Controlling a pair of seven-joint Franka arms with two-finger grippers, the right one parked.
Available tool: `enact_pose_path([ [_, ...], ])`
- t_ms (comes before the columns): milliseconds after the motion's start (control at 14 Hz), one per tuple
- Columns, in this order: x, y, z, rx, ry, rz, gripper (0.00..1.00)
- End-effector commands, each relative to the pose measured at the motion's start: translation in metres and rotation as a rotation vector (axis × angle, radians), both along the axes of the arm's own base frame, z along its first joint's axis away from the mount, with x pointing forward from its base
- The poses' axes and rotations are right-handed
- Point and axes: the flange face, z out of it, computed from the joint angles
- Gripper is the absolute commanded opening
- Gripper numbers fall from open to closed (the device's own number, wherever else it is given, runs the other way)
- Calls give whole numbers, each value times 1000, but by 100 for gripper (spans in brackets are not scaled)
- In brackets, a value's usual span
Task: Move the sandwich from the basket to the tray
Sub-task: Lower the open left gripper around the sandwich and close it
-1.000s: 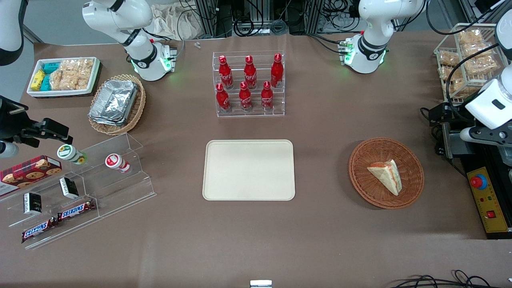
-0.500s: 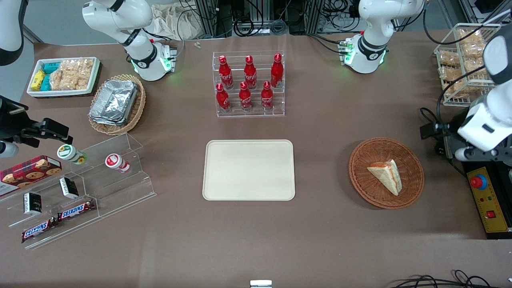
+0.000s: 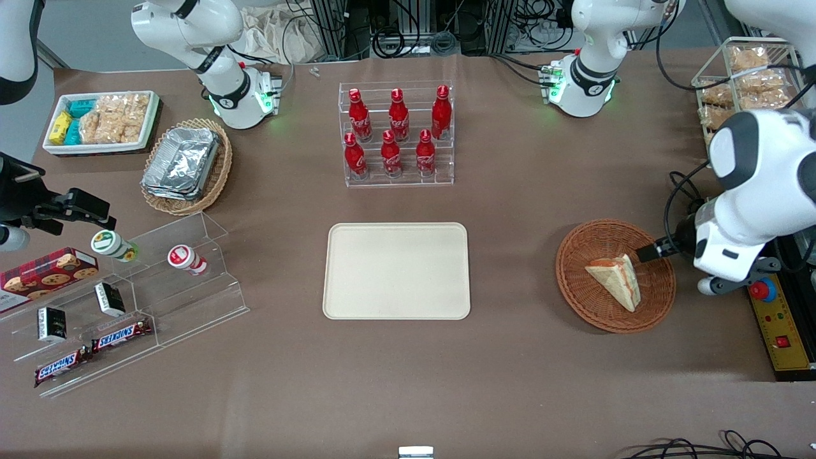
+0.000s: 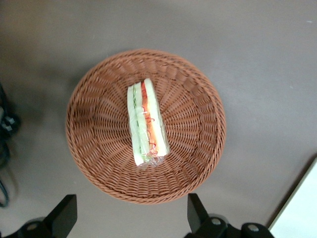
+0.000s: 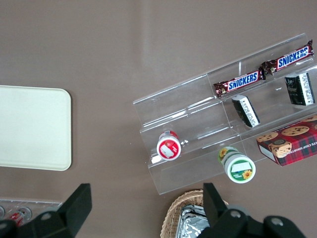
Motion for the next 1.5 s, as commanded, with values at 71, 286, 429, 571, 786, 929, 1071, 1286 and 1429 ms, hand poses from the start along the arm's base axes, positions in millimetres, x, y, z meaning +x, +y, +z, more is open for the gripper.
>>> enact_pose_path([
  [71, 13, -1, -45, 2, 20, 134, 100],
  [286, 15, 0, -81, 47, 55, 183, 100],
  [429, 13, 0, -98, 62, 81, 186, 100],
  [571, 6, 1, -110, 72, 94, 178, 100],
  [786, -5, 0, -130, 72, 106, 173, 100],
  [929, -11, 0, -140, 70, 105, 174, 100],
  [1071, -14, -1, -147, 68, 100, 174, 100],
  [1286, -11, -2, -163, 59, 84, 188, 99],
  [1429, -8, -2, -168, 54, 77, 199, 85],
])
